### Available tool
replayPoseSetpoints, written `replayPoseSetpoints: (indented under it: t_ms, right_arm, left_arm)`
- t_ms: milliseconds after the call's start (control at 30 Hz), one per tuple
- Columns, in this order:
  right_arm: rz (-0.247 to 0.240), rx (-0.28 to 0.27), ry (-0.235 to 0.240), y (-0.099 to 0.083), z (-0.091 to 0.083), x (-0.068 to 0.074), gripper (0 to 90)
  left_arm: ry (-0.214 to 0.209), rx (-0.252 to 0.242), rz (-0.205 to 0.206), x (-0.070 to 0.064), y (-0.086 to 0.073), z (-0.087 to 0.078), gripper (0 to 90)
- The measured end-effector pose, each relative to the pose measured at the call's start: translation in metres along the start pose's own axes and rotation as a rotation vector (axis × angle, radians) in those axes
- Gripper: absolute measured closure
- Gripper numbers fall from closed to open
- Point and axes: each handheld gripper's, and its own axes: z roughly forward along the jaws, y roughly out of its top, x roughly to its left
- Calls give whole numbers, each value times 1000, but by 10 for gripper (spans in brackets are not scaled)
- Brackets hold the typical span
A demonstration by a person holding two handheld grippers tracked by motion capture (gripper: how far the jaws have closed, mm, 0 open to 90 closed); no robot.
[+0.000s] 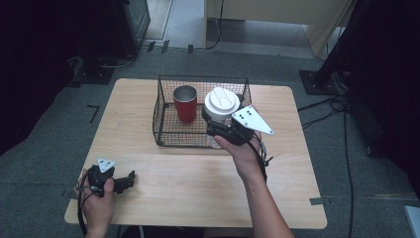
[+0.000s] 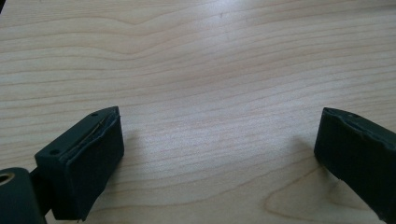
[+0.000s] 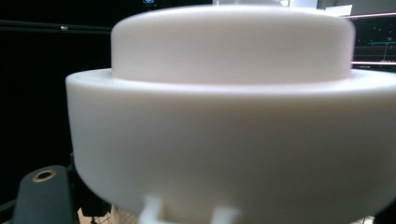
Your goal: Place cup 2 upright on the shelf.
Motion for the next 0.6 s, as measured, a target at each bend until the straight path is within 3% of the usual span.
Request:
replayPoseSetpoints:
  t_ms: [133, 400, 600]
  right_arm:
    - [-1, 5, -3, -1, 7, -3, 157]
    - [2, -63, -36, -12, 24, -11, 157]
    - [2, -59, -60, -16, 35, -20, 157]
  left_arm:
    - [0, -1, 0, 0, 0, 0, 22]
    - [0, 0, 0, 0, 0, 0, 22]
    - [0, 0, 0, 0, 0, 0, 22]
